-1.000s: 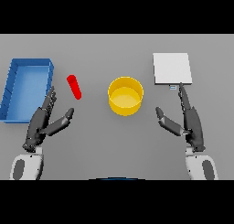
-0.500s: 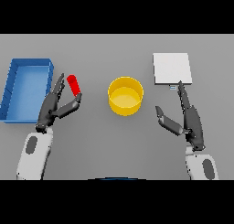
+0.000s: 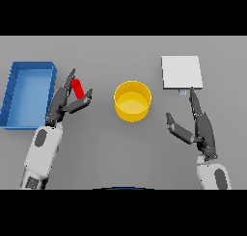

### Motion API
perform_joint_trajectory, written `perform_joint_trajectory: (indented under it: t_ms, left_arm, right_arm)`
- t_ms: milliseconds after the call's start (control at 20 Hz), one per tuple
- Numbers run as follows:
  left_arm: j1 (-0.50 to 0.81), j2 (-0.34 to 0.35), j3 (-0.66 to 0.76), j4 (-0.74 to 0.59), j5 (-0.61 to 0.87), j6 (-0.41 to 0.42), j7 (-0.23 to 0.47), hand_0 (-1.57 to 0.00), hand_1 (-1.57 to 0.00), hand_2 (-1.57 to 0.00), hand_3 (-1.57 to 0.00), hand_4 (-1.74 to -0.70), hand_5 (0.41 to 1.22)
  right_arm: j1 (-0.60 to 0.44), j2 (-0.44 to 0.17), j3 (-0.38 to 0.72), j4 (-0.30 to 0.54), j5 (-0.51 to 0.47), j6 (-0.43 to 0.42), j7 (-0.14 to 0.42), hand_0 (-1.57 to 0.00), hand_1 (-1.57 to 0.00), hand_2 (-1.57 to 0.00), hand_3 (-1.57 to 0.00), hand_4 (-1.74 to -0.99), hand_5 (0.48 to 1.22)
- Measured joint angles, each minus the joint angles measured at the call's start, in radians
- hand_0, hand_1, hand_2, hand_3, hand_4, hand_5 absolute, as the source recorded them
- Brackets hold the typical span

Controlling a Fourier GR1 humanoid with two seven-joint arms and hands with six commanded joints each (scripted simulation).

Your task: Pick up the red beaker and tilt it to pour out 1 green nut into yellow bowl. Pick up the yellow bowl and place it on the metallic measuring scale.

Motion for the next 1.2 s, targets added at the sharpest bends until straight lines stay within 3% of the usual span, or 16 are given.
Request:
perform_joint_trajectory:
  t_ms: [150, 450, 500, 600, 700, 850, 1000, 1050, 1100, 1200]
  left_arm:
    - [-0.057, -0.002, 0.017, 0.061, 0.000, 0.011, 0.005, 0.00, 0.00, 0.00, 0.00, -1.29, 0.683]
    - [-0.096, -0.006, 0.046, 0.133, 0.027, -0.005, -0.063, 0.00, 0.00, 0.00, 0.00, -1.35, 0.704]
    - [-0.096, -0.010, 0.050, 0.148, 0.031, -0.006, -0.072, 0.00, -0.03, -0.07, -0.03, -1.38, 0.724]
    - [-0.134, -0.033, 0.078, 0.197, 0.050, 0.014, -0.092, -0.29, -0.33, -0.36, -0.29, -1.45, 0.783]
    - [-0.158, -0.044, 0.098, 0.225, 0.059, 0.039, -0.078, -0.66, -0.70, -0.73, -0.72, -1.50, 0.941]
    - [-0.169, -0.044, 0.079, 0.229, 0.022, 0.052, -0.078, -1.11, -1.12, -1.14, -0.97, -1.60, 1.078]
    - [-0.152, -0.039, 0.053, 0.212, 0.001, 0.041, -0.100, -1.33, -1.34, -1.35, -1.27, -1.52, 1.148]
    - [-0.156, -0.045, 0.056, 0.210, -0.001, 0.043, -0.073, -1.38, -1.39, -1.40, -1.33, -1.51, 1.162]
    - [-0.159, -0.054, 0.058, 0.204, -0.003, 0.046, -0.042, -1.42, -1.42, -1.43, -1.38, -1.55, 1.159]
    - [-0.174, -0.058, 0.070, 0.225, 0.011, 0.067, -0.074, -1.47, -1.48, -1.48, -1.45, -1.62, 1.140]
  right_arm:
    - [-0.007, -0.003, -0.009, 0.003, -0.018, 0.009, 0.012, 0.00, 0.00, 0.00, 0.00, -1.265, 0.638]
    - [-0.002, -0.004, -0.010, -0.005, -0.010, 0.001, 0.007, 0.00, 0.00, 0.00, 0.00, -1.261, 0.641]
    - [-0.006, -0.007, -0.009, -0.010, -0.007, 0.000, 0.014, 0.00, 0.00, 0.00, 0.00, -1.259, 0.642]
    - [-0.003, -0.010, -0.010, -0.005, -0.012, 0.008, 0.019, 0.00, 0.00, 0.00, 0.00, -1.258, 0.644]
    - [0.010, -0.009, -0.010, -0.010, -0.008, 0.002, 0.000, 0.00, 0.00, 0.00, 0.00, -1.255, 0.644]
    - [0.004, -0.009, -0.010, -0.021, -0.008, 0.001, 0.013, 0.00, 0.00, 0.00, 0.00, -1.252, 0.644]
    - [0.020, -0.007, -0.009, -0.009, -0.011, 0.004, -0.007, 0.00, 0.00, 0.00, 0.00, -1.259, 0.646]
    - [0.016, -0.008, -0.011, -0.013, -0.011, 0.003, 0.001, 0.00, 0.00, 0.00, 0.00, -1.257, 0.645]
    - [0.010, -0.007, -0.013, -0.019, -0.008, -0.004, 0.014, 0.00, 0.00, 0.00, 0.00, -1.258, 0.644]
    - [0.013, -0.007, -0.017, -0.016, -0.018, 0.001, 0.021, 0.00, 0.00, 0.00, 0.00, -1.260, 0.643]
